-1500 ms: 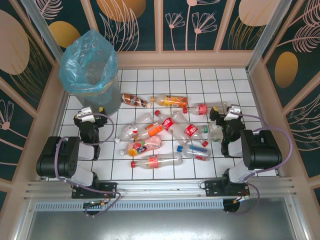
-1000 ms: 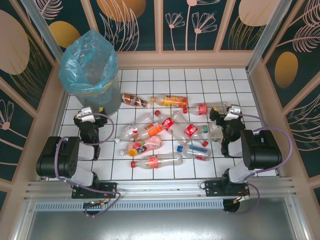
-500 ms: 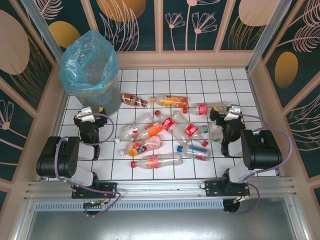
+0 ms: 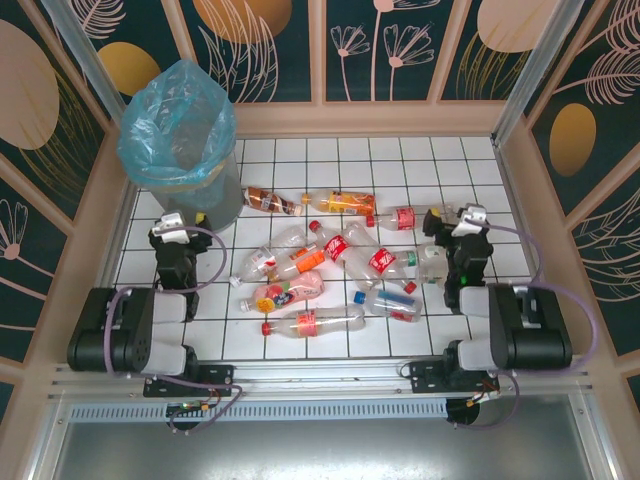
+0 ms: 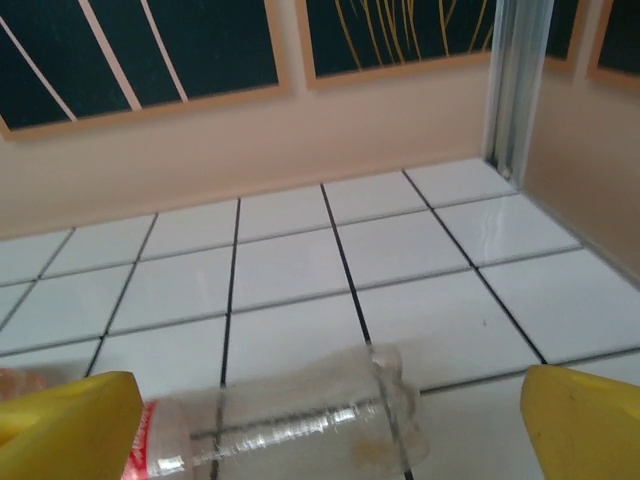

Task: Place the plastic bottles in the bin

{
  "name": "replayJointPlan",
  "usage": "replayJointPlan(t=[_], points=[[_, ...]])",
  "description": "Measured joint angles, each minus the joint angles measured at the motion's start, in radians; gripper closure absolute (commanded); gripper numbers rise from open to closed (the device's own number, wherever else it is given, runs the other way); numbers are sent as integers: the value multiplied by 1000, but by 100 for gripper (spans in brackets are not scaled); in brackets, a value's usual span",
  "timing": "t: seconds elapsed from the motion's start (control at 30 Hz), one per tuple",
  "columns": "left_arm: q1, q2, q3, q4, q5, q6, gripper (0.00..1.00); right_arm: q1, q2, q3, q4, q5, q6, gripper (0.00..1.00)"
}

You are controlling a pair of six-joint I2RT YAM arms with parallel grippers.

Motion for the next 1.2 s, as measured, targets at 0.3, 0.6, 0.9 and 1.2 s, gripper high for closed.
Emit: replayJointPlan(t=[0.3,0.6,0.9,1.2], points=[[-5,-288,140,-470,35,-76,25,151,-183,370,-587,-35,107,23],[-102,-528,215,-860,96,-203,28,359,-135,618,-1092,-154,123,41],[-124,-588,383,-1158,259,-344,26,563,-34,753,-1412,-180,101,34],[-124,-554,459,-1303,396,-395,24,657,116,753,-1486,-150,105,44]])
